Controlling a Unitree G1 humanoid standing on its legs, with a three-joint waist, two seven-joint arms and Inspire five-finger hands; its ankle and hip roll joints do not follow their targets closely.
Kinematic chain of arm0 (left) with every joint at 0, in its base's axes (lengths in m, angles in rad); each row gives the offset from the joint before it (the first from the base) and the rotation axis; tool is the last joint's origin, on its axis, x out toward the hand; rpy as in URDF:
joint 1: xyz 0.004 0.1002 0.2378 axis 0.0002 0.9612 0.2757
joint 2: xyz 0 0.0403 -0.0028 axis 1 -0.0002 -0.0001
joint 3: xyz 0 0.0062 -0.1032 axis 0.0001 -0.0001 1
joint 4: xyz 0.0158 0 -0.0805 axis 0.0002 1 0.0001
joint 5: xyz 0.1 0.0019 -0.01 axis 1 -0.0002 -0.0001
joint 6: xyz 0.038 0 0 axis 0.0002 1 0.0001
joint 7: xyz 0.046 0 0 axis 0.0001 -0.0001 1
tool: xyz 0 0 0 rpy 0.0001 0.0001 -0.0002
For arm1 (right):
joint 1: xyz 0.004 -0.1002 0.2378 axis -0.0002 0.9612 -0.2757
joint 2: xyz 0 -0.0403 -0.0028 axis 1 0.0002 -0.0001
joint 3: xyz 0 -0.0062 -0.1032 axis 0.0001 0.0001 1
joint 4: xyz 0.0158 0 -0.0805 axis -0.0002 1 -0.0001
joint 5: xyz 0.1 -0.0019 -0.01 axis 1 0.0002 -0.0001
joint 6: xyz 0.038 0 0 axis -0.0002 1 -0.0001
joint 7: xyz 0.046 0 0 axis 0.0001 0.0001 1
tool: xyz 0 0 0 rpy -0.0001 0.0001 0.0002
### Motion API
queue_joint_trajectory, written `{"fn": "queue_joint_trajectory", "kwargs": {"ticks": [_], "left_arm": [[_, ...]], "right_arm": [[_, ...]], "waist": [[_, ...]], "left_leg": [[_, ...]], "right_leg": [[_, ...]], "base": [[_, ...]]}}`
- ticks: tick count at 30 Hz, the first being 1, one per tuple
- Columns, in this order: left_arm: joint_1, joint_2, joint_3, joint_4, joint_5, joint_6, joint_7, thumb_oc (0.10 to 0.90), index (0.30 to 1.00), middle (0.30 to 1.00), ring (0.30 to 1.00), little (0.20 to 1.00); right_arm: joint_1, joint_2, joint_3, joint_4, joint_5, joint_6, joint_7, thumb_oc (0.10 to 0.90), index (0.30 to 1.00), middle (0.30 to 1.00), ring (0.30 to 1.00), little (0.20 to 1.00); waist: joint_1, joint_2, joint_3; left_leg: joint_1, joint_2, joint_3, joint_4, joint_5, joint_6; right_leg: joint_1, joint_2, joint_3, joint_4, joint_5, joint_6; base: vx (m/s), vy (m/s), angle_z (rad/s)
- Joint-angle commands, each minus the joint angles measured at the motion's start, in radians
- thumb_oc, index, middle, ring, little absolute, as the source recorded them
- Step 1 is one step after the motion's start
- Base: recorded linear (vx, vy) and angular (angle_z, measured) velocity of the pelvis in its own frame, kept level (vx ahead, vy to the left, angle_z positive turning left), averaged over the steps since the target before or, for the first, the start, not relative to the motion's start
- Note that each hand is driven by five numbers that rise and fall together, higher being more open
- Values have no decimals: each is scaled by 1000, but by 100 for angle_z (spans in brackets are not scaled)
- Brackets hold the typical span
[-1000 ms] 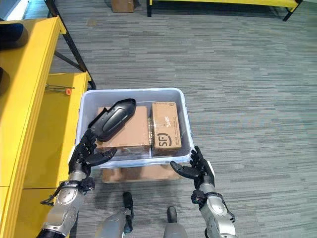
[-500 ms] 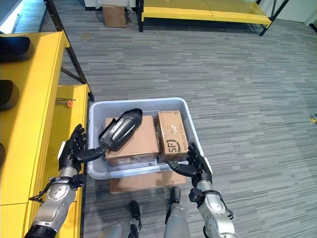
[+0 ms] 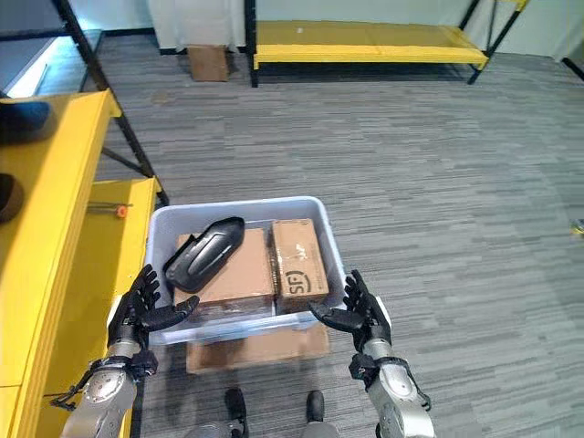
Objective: Move parts from the plastic box to the shelf.
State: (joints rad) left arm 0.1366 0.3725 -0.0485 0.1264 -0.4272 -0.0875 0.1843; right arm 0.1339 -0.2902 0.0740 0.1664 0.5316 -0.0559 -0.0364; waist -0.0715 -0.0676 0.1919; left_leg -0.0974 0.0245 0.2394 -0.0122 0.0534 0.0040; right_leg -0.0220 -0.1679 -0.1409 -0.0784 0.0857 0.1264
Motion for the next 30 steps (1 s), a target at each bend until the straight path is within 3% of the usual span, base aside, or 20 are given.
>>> {"fn": "queue_joint_trajectory", "kwargs": {"ticks": [1, 23, 30], "left_arm": [[-67, -2, 35, -68, 11, -81, -3, 900, 1000, 1000, 1000, 1000], [-83, -16, 28, -72, 27, -92, -6, 900, 1000, 1000, 1000, 1000], [-89, -10, 35, -78, 17, -101, -21, 900, 1000, 1000, 1000, 1000]], "right_arm": [[-48, -33, -42, -62, 4, -79, 10, 900, 1000, 1000, 1000, 1000], [-128, -98, -49, -148, -107, -117, -8, 900, 1000, 1000, 1000, 1000], [-294, -214, -21, -129, -217, -122, -23, 900, 1000, 1000, 1000, 1000]], "waist": [[2, 25, -52], [10, 31, -84], [40, 24, -83]], "left_leg": [[45, 147, -62, 28, -52, -76], [91, 157, -62, -28, -31, -90], [87, 160, -72, -32, -22, -95]], "right_leg": [[-7, -18, -17, 99, -98, 28], [44, -3, -27, 68, -113, 25], [52, 0, -34, 57, -112, 25]], "base": [[41, -27, -12], [14, -8, 0], [6, -30, 3]]}}
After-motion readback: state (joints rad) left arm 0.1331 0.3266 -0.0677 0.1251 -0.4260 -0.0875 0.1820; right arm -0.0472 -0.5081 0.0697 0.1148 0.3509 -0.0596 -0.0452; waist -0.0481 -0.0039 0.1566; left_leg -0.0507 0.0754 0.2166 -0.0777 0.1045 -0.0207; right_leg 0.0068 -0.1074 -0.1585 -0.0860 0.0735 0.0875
